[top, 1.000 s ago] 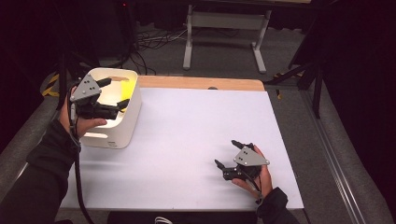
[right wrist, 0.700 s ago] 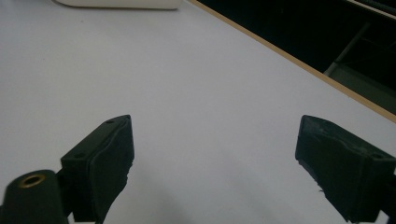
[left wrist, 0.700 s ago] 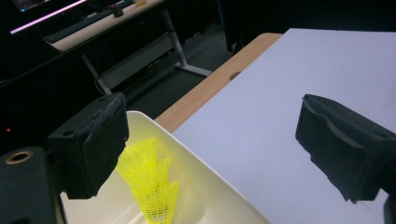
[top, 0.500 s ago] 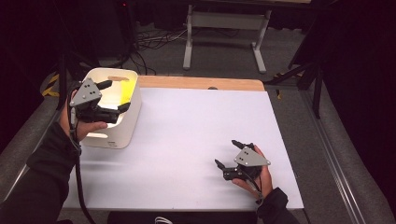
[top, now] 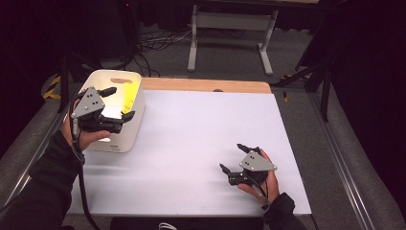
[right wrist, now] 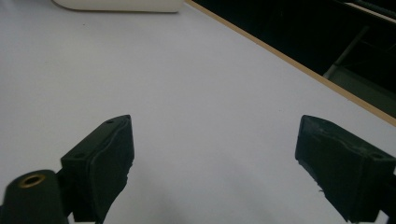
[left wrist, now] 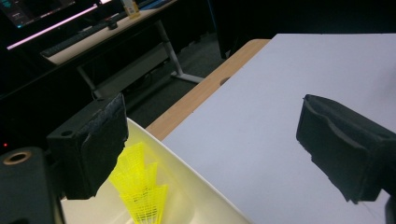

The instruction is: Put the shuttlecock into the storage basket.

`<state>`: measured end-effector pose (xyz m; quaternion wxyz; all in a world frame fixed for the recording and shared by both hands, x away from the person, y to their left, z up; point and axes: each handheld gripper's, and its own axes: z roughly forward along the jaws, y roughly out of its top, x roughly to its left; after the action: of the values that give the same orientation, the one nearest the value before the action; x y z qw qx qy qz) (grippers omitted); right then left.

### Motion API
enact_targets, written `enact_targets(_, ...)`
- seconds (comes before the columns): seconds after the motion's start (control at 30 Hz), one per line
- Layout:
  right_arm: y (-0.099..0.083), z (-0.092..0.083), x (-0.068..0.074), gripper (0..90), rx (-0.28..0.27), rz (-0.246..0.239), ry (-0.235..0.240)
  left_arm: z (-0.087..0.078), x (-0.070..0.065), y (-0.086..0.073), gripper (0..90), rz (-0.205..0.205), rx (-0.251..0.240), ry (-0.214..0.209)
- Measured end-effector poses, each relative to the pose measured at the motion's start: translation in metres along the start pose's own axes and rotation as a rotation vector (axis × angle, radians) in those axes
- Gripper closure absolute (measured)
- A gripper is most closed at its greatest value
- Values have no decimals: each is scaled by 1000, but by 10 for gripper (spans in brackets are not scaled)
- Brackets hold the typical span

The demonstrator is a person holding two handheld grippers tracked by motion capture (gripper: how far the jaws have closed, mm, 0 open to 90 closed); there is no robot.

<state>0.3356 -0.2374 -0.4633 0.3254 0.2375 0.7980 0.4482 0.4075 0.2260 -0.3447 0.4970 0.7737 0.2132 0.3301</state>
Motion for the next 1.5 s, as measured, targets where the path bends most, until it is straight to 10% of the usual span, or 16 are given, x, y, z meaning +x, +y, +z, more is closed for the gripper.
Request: enact_targets(1.5, 0, 0, 1, 122, 1, -2, 0, -2, -38, 3, 90, 63, -103, -66)
